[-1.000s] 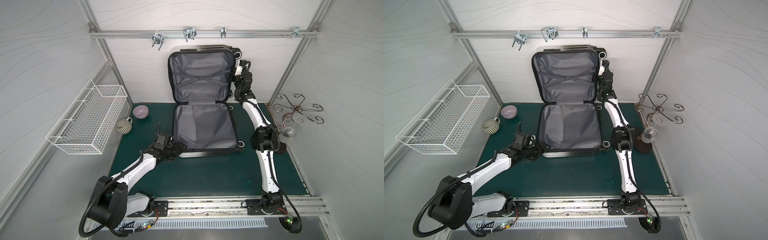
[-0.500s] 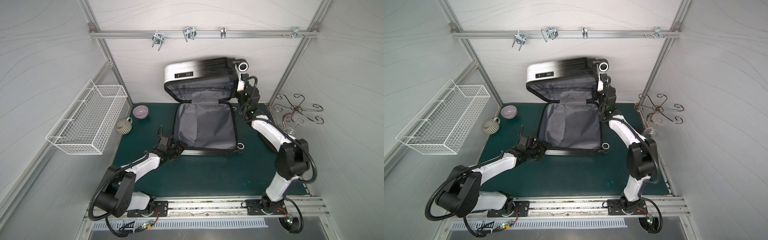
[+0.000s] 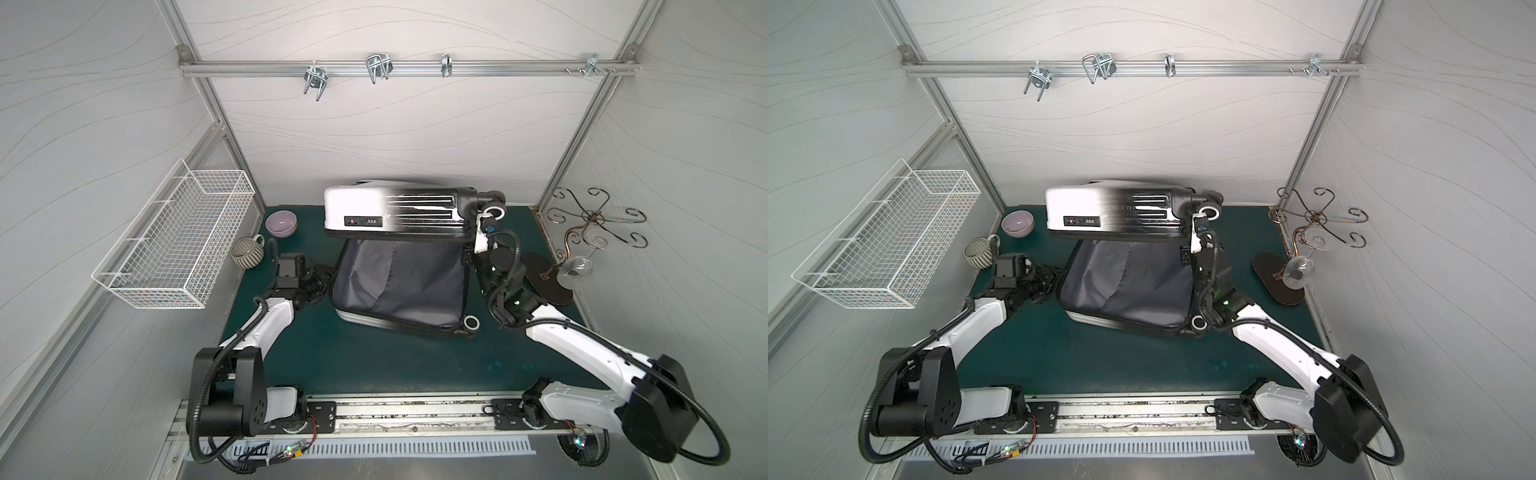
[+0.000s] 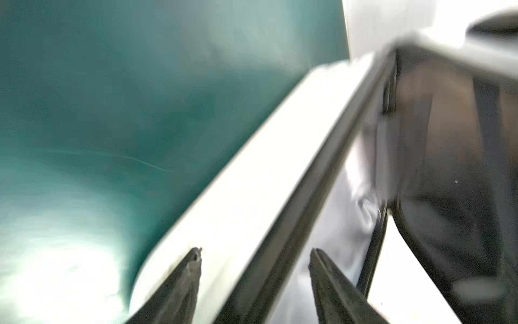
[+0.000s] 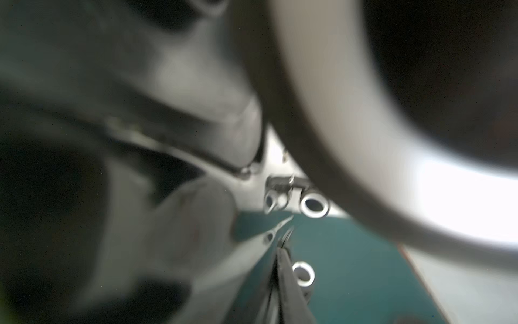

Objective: Close the suitcase zippers
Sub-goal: Close the suitcase at the center of the board.

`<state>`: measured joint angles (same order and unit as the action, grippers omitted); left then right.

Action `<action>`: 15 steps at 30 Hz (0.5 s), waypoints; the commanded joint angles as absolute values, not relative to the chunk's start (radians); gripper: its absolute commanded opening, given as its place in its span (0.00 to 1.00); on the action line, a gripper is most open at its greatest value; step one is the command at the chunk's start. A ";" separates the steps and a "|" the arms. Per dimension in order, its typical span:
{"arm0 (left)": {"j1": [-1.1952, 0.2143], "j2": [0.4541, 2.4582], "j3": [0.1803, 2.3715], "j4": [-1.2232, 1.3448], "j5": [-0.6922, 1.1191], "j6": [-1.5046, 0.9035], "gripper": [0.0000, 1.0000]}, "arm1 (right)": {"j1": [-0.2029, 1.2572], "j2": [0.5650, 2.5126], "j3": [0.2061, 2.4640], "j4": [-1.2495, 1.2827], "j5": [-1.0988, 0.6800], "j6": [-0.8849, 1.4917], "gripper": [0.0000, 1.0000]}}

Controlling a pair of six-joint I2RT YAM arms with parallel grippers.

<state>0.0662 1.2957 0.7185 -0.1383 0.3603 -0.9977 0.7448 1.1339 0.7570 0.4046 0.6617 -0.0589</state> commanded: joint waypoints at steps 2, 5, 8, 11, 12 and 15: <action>0.115 1.249 0.803 -0.347 0.406 -0.954 0.59 | 0.920 1.111 0.729 0.066 0.710 0.046 0.37; 0.115 1.233 0.794 -0.332 0.429 -0.966 0.62 | 0.997 1.085 0.722 -0.092 0.734 0.134 0.46; 0.116 1.226 0.778 -0.323 0.432 -0.966 0.64 | 1.057 1.044 0.719 -0.261 0.728 0.227 0.54; 0.127 1.216 0.791 -0.349 0.433 -0.945 0.65 | 1.101 0.985 0.742 -0.468 0.689 0.353 0.58; 0.131 1.211 0.796 -0.355 0.433 -0.940 0.65 | 1.108 0.966 0.745 -0.520 0.652 0.389 0.59; 0.141 1.199 0.814 -0.385 0.427 -0.914 0.67 | 1.111 0.918 0.760 -0.659 0.485 0.500 0.65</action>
